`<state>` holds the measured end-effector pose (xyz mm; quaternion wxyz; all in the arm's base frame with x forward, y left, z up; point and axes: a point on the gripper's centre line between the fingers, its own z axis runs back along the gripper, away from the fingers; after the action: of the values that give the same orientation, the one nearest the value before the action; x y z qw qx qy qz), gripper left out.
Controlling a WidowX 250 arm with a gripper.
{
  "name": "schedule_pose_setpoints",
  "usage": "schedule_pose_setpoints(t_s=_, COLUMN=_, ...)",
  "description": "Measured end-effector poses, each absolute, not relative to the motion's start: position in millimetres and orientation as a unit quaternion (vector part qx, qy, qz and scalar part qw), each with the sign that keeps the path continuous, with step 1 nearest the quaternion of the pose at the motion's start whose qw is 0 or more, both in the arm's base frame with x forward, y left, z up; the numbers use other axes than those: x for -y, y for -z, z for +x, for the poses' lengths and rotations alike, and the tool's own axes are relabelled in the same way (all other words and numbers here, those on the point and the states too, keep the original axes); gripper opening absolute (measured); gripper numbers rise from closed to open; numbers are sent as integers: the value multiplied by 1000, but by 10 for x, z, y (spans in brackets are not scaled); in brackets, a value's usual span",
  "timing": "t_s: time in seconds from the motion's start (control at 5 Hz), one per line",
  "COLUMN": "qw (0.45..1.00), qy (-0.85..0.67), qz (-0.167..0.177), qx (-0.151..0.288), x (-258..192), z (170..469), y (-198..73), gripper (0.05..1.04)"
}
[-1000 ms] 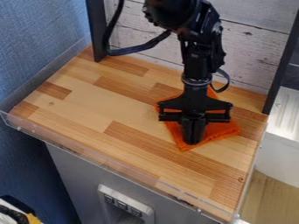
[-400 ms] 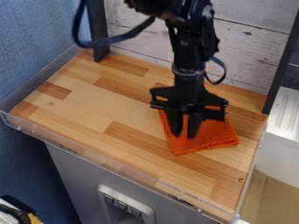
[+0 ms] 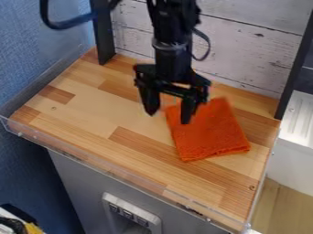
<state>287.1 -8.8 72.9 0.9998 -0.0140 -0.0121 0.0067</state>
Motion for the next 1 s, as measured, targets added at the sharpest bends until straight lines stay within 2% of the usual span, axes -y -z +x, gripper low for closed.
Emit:
schedule_pose_setpoints(t_s=0.6, qw=1000, qy=17, qz=6, qx=21, x=-487, z=3027, y=-1012, gripper=1001)
schedule_pose_setpoints(t_s=1.0, qw=1000, qy=18, qz=5, qx=4, x=-719, z=3098, y=-1003, gripper=995)
